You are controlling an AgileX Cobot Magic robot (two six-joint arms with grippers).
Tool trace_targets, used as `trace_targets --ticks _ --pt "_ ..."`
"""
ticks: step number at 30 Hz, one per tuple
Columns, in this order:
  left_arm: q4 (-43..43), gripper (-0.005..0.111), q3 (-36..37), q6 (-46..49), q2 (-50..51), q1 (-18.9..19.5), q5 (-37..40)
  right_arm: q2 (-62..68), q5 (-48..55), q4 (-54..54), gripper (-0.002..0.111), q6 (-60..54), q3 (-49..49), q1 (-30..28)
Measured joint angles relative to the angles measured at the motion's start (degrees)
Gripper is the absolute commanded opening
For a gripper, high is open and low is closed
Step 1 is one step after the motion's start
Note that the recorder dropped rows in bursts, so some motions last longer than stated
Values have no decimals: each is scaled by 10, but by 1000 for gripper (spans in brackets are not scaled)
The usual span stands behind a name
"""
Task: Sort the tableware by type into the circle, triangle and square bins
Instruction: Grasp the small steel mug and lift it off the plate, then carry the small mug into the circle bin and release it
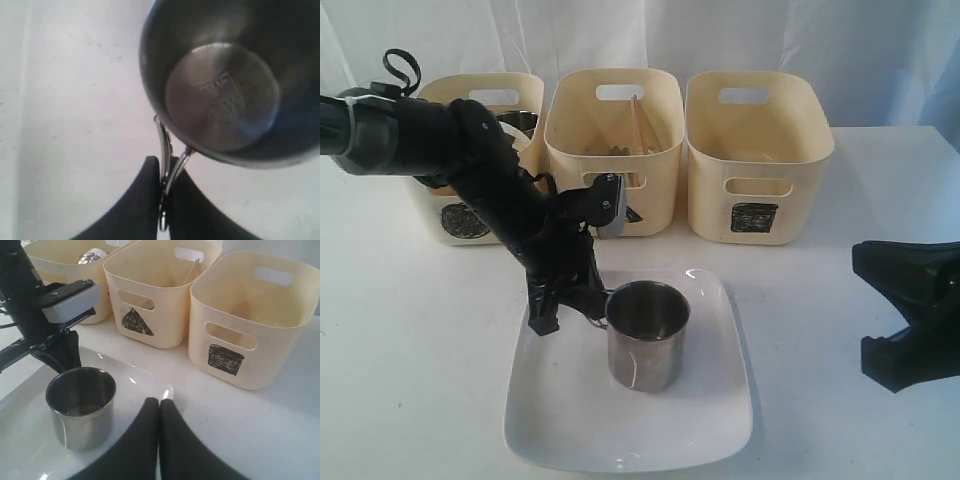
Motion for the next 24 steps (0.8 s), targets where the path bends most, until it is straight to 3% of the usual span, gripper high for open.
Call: trace_targets --ticks 6,11,18,24 --pt "5 0 0 0 -33 0 10 0 0 0 0 0 0 0" --pt "7 0 0 0 -92 0 -26 0 -4 0 0 0 0 0" --pt "10 0 0 0 -155 4 -196 0 -3 0 0 0 0 0" --pt "10 0 0 -43 -162 54 -354 0 -3 0 0 0 0 0"
